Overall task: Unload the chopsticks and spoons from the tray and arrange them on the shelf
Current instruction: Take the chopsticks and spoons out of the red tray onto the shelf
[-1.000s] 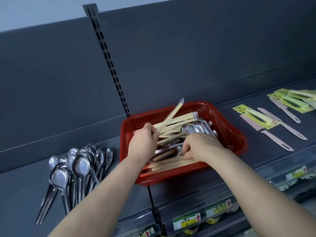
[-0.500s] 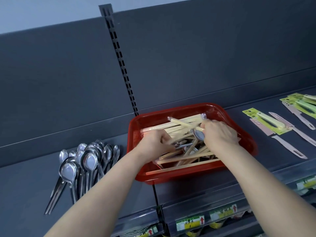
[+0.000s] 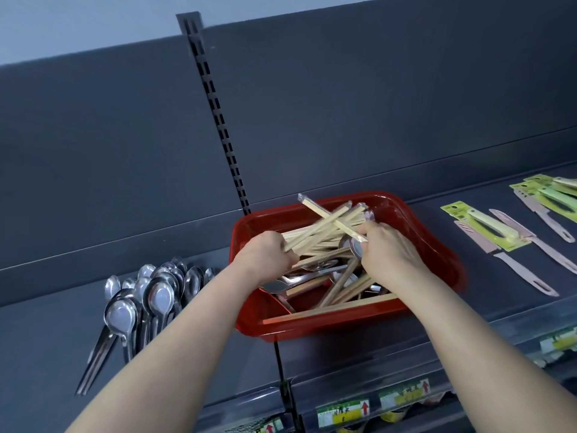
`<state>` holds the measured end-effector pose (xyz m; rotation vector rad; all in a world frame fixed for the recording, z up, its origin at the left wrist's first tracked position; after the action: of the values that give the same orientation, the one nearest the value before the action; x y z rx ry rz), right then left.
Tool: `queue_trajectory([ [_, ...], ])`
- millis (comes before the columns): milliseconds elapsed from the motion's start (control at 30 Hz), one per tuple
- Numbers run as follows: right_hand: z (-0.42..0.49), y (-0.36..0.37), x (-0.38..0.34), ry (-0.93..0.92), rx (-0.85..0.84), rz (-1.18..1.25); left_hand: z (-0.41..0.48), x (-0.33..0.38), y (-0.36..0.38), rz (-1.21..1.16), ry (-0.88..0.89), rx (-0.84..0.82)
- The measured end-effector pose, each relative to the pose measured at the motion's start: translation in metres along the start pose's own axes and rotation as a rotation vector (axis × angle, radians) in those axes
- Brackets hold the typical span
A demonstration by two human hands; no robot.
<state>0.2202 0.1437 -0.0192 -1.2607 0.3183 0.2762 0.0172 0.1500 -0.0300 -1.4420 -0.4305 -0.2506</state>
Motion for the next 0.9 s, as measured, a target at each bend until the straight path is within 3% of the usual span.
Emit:
queue_trajectory([
  [267, -0.006, 0.009, -0.047, -0.084, -0.051, 0.137, -0.011, -0.045, -0.028, -0.350, -0.228, 0.227],
  [467, -0.018, 0.022, -0.135, -0.271, -0.087, 0.371, -0.050, -0.110, -0.068, -0.551, -0.426, 0.453],
  [700, -0.098, 0.063, -0.266, -0.508, -0.178, 0.341, -0.153, -0.244, -0.125, -0.534, -0.610, 0.622],
  [900, -0.209, 0.115, -0.398, -0.570, -0.323, 0.375, -0.262, -0.384, -0.175, -0.477, -0.771, 0.702],
])
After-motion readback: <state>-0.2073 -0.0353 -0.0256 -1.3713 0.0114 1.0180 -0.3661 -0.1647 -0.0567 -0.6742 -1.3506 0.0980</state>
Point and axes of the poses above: each hand's wrist, its own z-axis towards the middle knuckle, its own y-axis out of the palm, x = y × z, the point moved 8 cm from there along z, towards the middle knuckle, and after that the axes turned 11 degrees about x, right-handed, at the moved point
